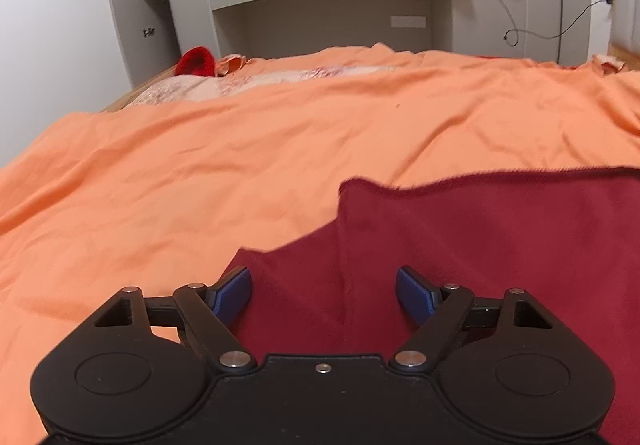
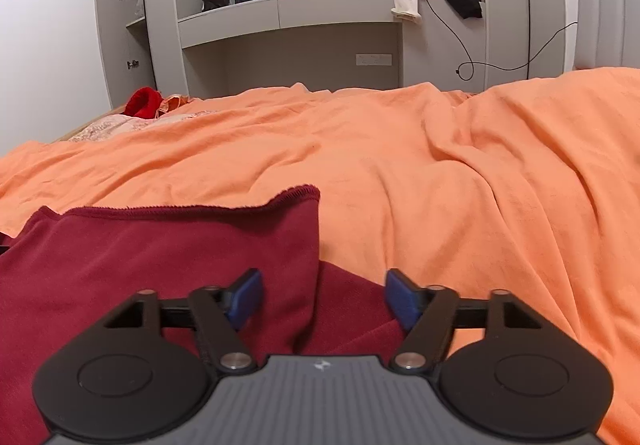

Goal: Fold small clothes
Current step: 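Open both grippers to release the folded sweater, then move the left gripper to the side edge of the folded sweater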

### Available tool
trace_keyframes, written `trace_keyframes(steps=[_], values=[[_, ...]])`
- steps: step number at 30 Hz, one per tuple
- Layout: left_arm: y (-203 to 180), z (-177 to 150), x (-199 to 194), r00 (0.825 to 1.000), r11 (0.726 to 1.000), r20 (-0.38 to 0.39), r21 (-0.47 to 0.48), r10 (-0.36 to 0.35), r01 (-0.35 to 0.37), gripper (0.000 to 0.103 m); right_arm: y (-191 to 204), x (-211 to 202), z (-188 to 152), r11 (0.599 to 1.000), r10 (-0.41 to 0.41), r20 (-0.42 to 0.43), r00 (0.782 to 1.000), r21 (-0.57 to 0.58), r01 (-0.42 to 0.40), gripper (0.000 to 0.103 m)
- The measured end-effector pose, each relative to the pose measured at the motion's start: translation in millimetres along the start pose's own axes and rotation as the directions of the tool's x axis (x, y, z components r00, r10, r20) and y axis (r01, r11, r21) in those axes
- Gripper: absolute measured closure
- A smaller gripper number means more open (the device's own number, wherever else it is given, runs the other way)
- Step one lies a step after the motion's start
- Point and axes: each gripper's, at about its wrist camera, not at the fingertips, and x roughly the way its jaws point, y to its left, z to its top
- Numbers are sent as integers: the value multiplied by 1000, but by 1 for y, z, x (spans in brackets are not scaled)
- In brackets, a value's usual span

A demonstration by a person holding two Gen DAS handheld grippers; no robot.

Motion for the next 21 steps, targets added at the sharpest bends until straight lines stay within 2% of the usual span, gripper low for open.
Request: trace_keyframes(steps=[4, 6, 8, 12, 14, 21], values=[[1, -5, 1, 1000, 1000, 6, 0, 15, -15, 15, 0, -1, -7, 1000, -24, 6, 1000, -7, 24, 12], [1, -6, 0, 1000, 1000, 10, -2, 20, -20, 15, 0, -2, -10, 999, -36, 12, 999, -10, 36, 5], [-1, -6, 0, 999, 999, 16, 4, 35, -35, 12, 0, -3, -12, 998, -70, 20, 997, -6, 70, 1], [-3, -7, 0, 998, 998, 23, 15, 57, -57, 8, -8, -3, -17, 995, -87, 16, 996, 39, 86, 0], [-4, -8, 0, 997, 997, 22, 13, 80, -80, 1, -12, -2, -18, 995, -81, 12, 997, 66, 80, 0], [-2, -7, -3, 995, 995, 23, -3, 98, -98, 1, -19, -2, -19, 992, -60, 1, 998, 111, 59, 0]])
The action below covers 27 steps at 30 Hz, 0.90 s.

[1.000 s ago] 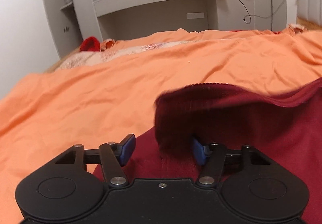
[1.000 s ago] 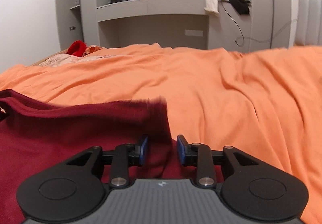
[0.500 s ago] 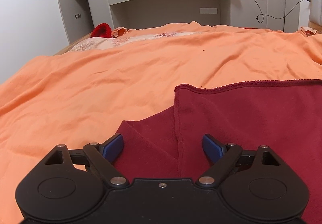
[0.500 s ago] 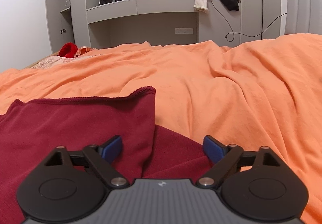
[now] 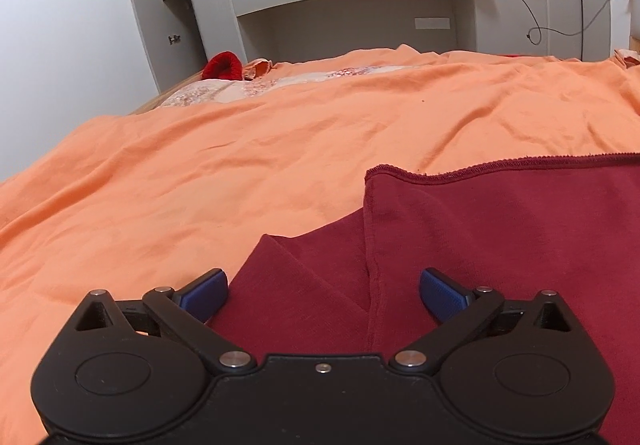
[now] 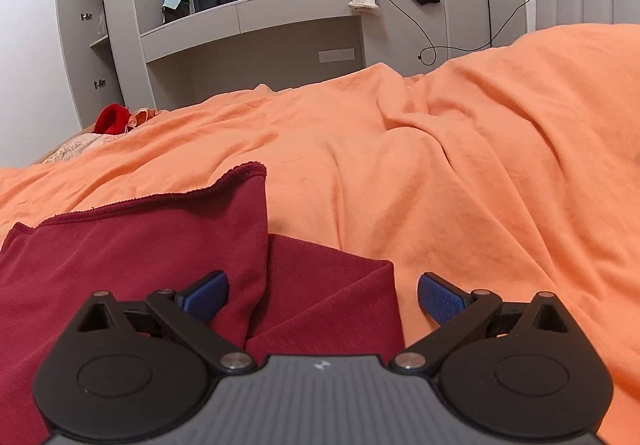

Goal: Fold small clothes
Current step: 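Move the left gripper to the side edge of the folded sweater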

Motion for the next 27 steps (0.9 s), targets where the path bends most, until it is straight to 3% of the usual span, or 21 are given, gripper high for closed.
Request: trace_keyframes(steps=[9, 18, 21, 27], values=[[14, -2, -31, 999, 998, 43, -56, 1, 2, 1, 3, -38, 1, 999, -11, 84, 996, -51, 16, 0], [51, -18, -59, 991, 972, 82, -217, 109, -89, 1, 28, -88, -11, 997, 53, 171, 984, -69, -42, 0], [76, -26, -63, 992, 943, 57, -319, 115, -91, 1, 46, -102, -15, 992, 85, 206, 975, -110, -63, 0], [121, -50, -75, 987, 820, 34, -562, 158, -112, 1, 84, -114, -29, 976, 155, 225, 962, -186, -114, 0]])
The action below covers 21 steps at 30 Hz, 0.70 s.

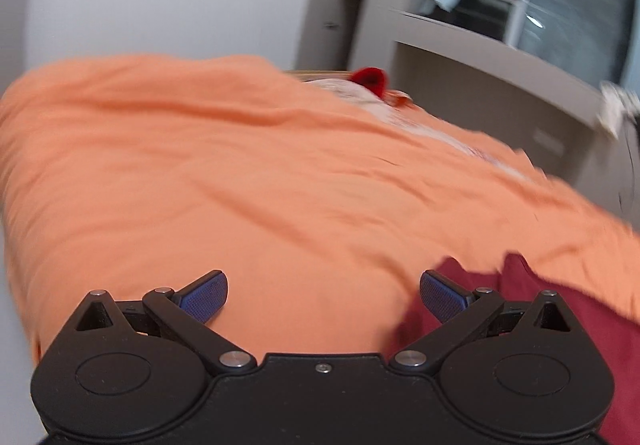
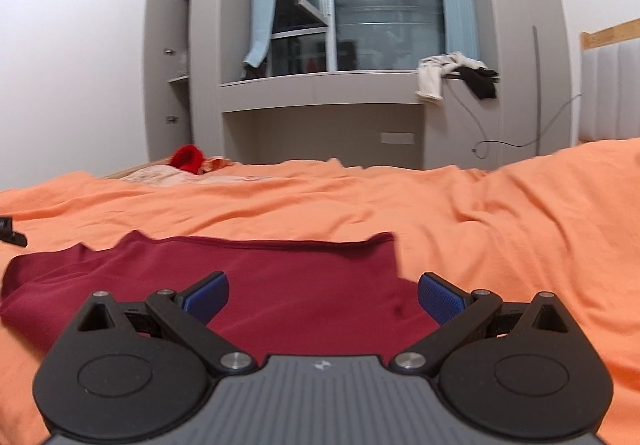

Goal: Fold small clothes
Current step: 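Move the left gripper to the side edge of the folded sweater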

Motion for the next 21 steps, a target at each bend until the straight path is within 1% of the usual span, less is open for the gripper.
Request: trace_keyframes(steps=[1, 3, 5, 9, 11, 14, 16, 18, 21], values=[[6, 0, -1, 1000, 1000, -2, -29, 2, -2, 1, 6, 1, -1, 1000, 16, -5, 1000, -8, -16, 0], [11, 0, -1, 1000, 999, -6, -51, 4, -4, 1, 21, 1, -5, 999, 41, -12, 999, -32, -42, 0], [11, -2, -3, 1000, 999, -6, -41, 3, -3, 1, 33, 2, -9, 997, 56, -16, 998, -53, -57, 0], [3, -10, -8, 1000, 1000, -1, 10, -6, 6, 1, 53, 3, -18, 993, 81, -25, 996, -79, -83, 0], [1, -14, -14, 1000, 1000, 1, 17, -25, 25, 1, 61, 4, -20, 993, 87, -26, 996, -82, -89, 0], [4, -27, -27, 997, 997, 13, -20, -77, 77, 1, 69, 9, -23, 993, 87, -30, 996, -81, -89, 0], [2, -36, -35, 994, 993, 16, -25, -112, 112, 1, 76, 15, -28, 992, 82, -41, 996, -93, -85, 0], [-3, -44, -40, 991, 992, 20, 4, -130, 130, 1, 82, 22, -34, 989, 71, -60, 996, -124, -78, 0], [-13, -52, -42, 988, 986, -1, 54, -156, 156, 1, 86, 27, -43, 986, 55, -77, 996, -152, -66, 0]])
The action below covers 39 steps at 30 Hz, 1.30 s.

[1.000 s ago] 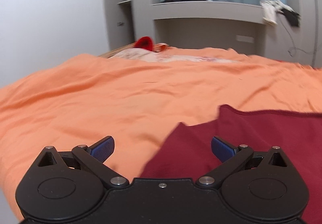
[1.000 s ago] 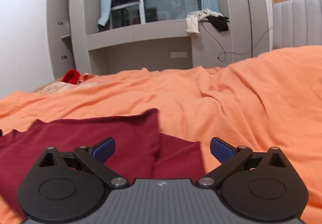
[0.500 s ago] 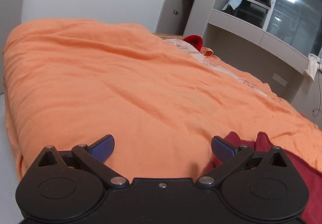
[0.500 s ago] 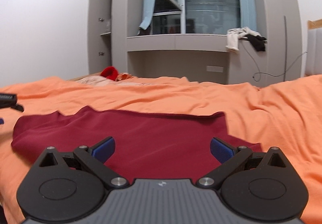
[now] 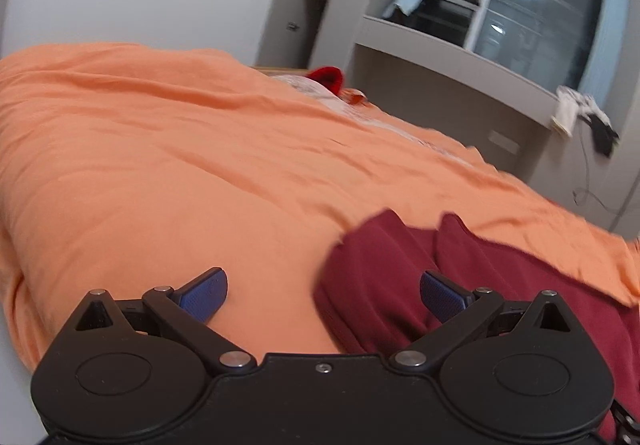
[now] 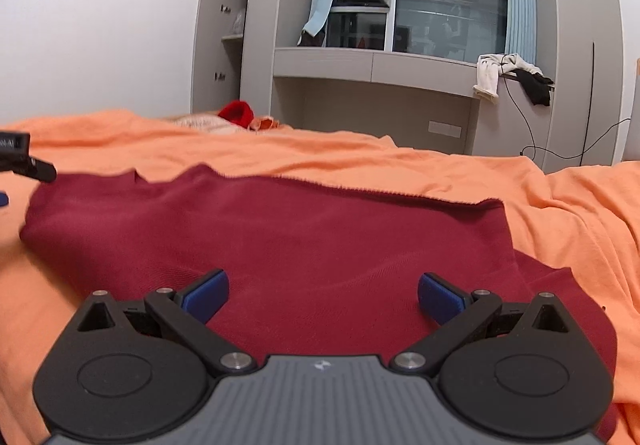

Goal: Fold small clothes
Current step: 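Move the left gripper to the side edge of the folded sweater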

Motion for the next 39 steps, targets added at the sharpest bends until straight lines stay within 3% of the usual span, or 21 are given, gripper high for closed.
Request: trace_keyframes(steps=[7, 14, 22, 27, 34, 39], values=[[-8, 0, 7, 999, 1000, -35, 11, -12, 12, 1, -17, 7, -7, 991, 76, -27, 997, 112, -73, 0], [-7, -1, 7, 999, 1000, -34, 18, -11, 12, 1, -18, 4, -9, 991, 74, -21, 997, 114, -71, 0], [-15, -25, -27, 992, 990, 15, 74, -122, 121, 1, -17, 3, -9, 990, 77, -20, 997, 119, -74, 0], [-25, -45, -31, 974, 969, -47, 98, -222, 226, 1, -17, 3, -9, 990, 78, -17, 997, 123, -75, 0], [-32, -54, -18, 912, 920, -137, 12, -386, 391, 1, -18, 3, -9, 989, 79, -14, 997, 127, -77, 0], [-42, -62, -10, 924, 930, -158, 58, -349, 362, 1, -18, 3, -9, 989, 79, -13, 997, 127, -77, 0]])
